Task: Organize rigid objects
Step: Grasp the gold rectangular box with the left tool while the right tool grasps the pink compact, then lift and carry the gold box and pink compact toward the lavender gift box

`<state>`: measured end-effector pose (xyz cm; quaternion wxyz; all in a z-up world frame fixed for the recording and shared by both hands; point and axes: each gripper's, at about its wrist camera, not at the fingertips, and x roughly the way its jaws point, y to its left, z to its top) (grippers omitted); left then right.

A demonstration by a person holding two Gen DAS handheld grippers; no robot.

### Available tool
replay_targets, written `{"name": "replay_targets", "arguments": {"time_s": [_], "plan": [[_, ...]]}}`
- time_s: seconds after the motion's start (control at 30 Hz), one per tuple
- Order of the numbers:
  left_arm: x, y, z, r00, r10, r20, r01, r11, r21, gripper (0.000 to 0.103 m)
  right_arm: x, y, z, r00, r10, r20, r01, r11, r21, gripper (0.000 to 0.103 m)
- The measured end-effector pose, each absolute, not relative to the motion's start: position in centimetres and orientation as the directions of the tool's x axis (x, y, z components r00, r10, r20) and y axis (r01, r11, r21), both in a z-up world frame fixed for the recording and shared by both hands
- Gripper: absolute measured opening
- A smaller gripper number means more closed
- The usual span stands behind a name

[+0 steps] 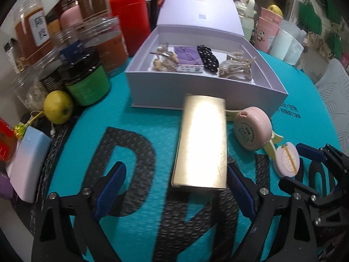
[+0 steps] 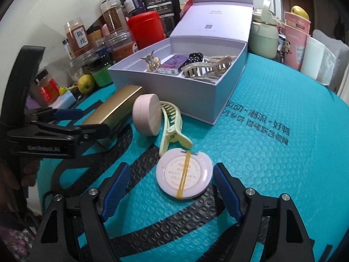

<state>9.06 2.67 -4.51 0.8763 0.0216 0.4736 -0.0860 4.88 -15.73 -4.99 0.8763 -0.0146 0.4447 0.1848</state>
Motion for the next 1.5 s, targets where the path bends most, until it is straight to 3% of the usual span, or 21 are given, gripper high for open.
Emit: {"name": "replay_targets", "arguments": {"time_s": [0.37,0.4,0.43,0.63,1.5], "plan": [[11.1,0.9,-4.7,0.518,-0.261,-0.814,0.291,0.949,-0.119,0.093,5.1,-15.7,-5.6,0.540,0.237,-0.808,-0.285,0.954,0.090,0.066],[11.4,0.9,-4.8,0.518,-0.267,-0.813,0.291,0.948,-0.126,0.088,5.2,-15.7,-5.6,0.540,0.232,-0.809,-0.282,0.955,0.086,0.065],[11.6,0.9,-4.9,0.516,-0.267,-0.814,0.287,0.949,-0.129,0.071,5.2,-15.7,-5.6,0.541,0.225,-0.811,-0.278,0.957,0.080,0.063],[11.9,0.5,-5.9,0.499,-0.248,-0.830,0.293,0.950,-0.107,0.046,5.3,-15.8,-5.6,0.549,0.207,-0.810,-0.264,0.962,0.067,0.057],[6.7,3.1,-4.8,0.521,-0.210,-0.827,0.201,0.972,-0.120,0.045,1.7,-15.7,-3.8,0.561,0.227,-0.796,-0.237,0.965,0.109,0.057]]}}
